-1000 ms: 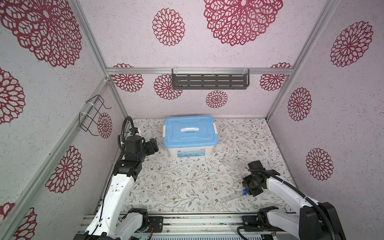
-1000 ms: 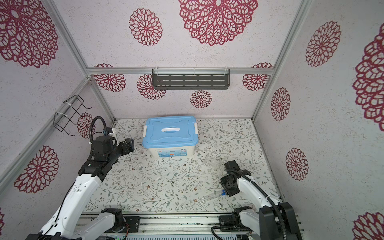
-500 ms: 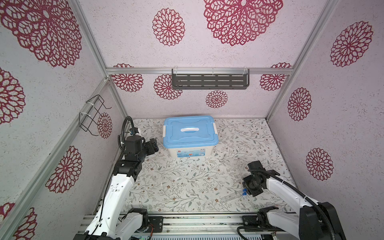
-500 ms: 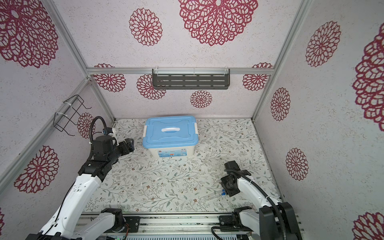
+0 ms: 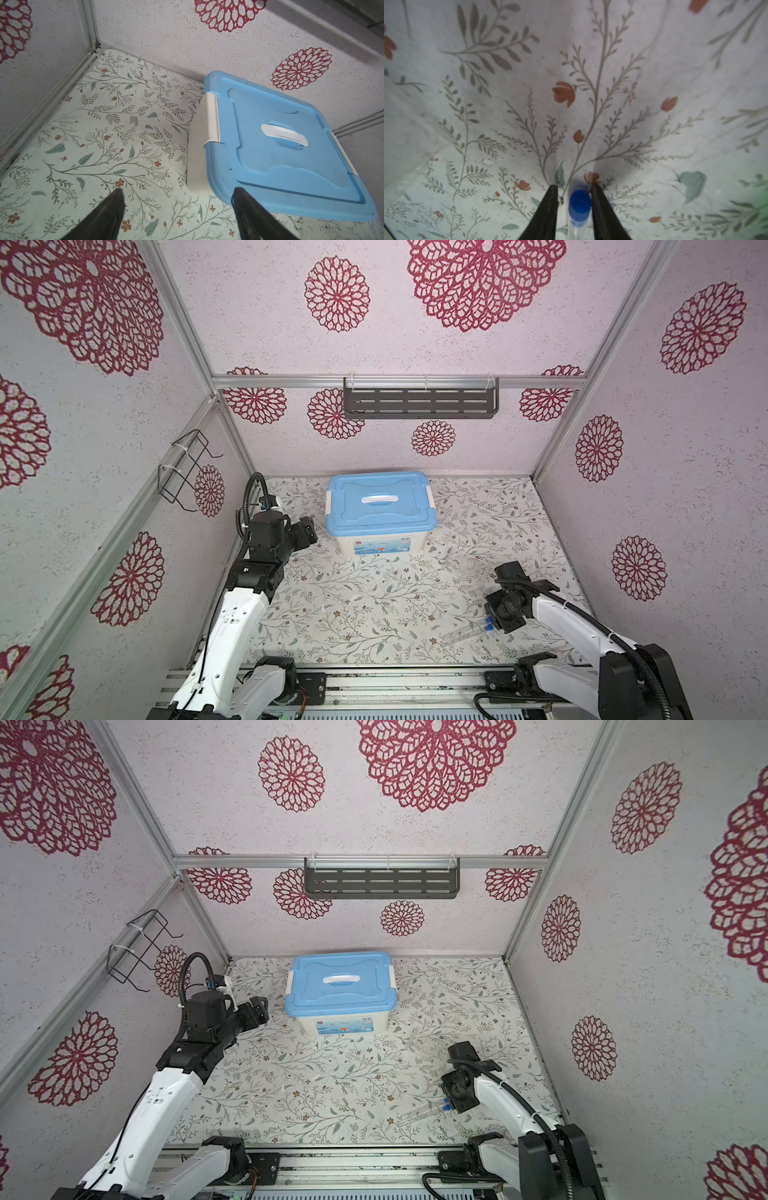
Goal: Organize the chemistry lab equipment
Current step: 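Close the right gripper on one blue-capped tube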
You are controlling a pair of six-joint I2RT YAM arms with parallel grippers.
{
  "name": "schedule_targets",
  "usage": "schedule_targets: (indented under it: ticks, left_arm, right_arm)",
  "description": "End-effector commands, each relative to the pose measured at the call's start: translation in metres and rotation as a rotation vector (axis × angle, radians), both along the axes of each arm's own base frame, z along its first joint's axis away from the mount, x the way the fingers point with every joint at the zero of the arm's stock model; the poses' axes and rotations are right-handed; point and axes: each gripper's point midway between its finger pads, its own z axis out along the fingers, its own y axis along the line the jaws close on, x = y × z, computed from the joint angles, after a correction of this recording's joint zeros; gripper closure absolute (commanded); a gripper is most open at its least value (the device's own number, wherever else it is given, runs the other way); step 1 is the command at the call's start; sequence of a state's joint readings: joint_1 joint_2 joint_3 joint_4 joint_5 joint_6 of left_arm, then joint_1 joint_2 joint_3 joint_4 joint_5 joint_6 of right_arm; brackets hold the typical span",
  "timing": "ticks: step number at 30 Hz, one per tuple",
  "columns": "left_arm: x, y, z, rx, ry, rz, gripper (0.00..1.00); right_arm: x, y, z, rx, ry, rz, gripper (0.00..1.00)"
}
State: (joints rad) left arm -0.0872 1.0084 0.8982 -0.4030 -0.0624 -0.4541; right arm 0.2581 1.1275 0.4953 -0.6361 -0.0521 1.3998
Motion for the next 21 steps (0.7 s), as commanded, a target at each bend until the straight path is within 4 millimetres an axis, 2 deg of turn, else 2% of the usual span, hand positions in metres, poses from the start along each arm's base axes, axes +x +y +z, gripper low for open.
schedule_targets:
  ticks: [1, 7, 15, 21]
  left_arm:
    - [0.002, -0.002, 0.001, 0.003, -0.017, -0.007, 0.15]
    - [0.001, -0.002, 0.001, 0.002, -0.018, -0.006, 0.15]
    - [0.001, -0.002, 0.003, 0.001, -0.024, -0.005, 0.15]
    - [0.0, -0.001, 0.003, 0.003, -0.023, -0.002, 0.15]
  right_arm:
    - [-0.003, 0.008, -0.011, 0.033, 0.027, -0.014, 0.69]
    - [-0.006, 0.012, -0.014, 0.054, 0.052, -0.004, 0.74]
    - [-0.001, 0.013, -0.006, 0.045, 0.044, 0.002, 0.79]
    - [0.009, 0.011, 0.01, 0.031, -0.001, -0.008, 0.79]
